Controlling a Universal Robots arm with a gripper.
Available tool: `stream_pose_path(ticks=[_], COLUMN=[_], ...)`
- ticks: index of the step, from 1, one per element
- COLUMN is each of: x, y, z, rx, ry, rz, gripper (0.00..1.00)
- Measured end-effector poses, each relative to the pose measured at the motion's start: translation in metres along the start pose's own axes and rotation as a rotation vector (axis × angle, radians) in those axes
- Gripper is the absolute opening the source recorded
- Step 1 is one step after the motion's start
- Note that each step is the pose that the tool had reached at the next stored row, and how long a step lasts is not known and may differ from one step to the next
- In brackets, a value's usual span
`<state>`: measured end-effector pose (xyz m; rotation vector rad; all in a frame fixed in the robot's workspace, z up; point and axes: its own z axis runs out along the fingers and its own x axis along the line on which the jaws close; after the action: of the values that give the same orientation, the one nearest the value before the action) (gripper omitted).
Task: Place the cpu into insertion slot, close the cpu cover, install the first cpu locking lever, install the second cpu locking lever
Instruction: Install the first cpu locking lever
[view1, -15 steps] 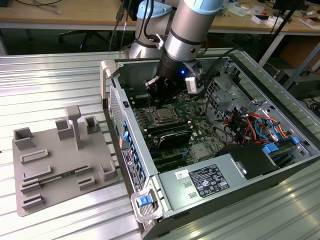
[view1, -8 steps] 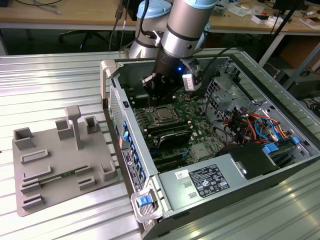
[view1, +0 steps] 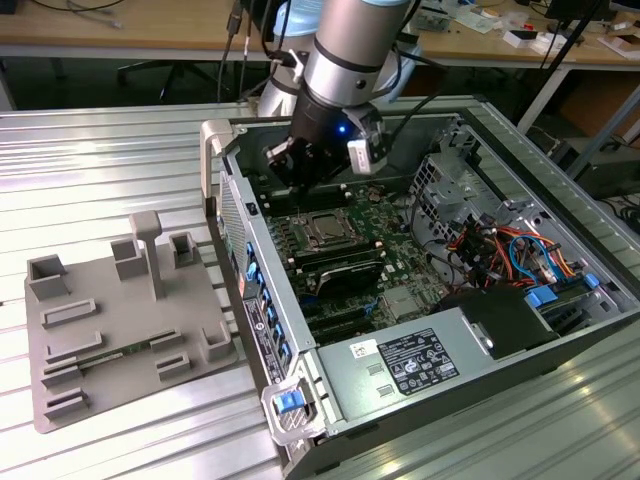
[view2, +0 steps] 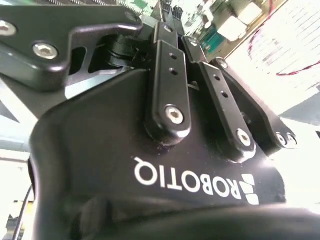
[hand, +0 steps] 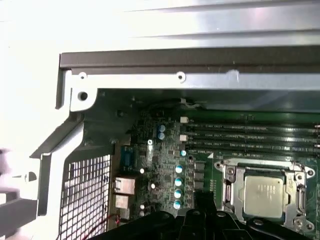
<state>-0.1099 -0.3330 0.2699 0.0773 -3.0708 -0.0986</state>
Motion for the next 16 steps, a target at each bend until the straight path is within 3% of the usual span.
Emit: stream_pose_path(ticks=[3, 5, 6, 7, 10, 13, 15, 16], x=[-0.0001, -0.0005, -0.0012, -0.0013, -0.0044, -0.0196, -0.0368, -0.0387], y=[0.0082, 0.0143, 0.0221, 0.0253, 0.0263, 0.0255, 0.0245, 0.0244], z=[0.0032, 0.0056, 0.0077, 0.0086, 0.0102, 0.0110, 0.0113, 0.0116], rx=[-0.0213, -0.0249, -0.0252, -0.0251, -0.0250, -0.0248, -0.0248, -0.0247], ry=[-0.0009, -0.0010, -0.0011, -0.0010, -0.0004, 0.0058, 0.0134, 0.0142], rz=[-0.002, -0.003, -0.003, -0.003, -0.009, -0.016, -0.022, -0.024], gripper=[0.11, 0.11, 0.11, 0.11, 0.11, 0.11, 0.11, 0.11])
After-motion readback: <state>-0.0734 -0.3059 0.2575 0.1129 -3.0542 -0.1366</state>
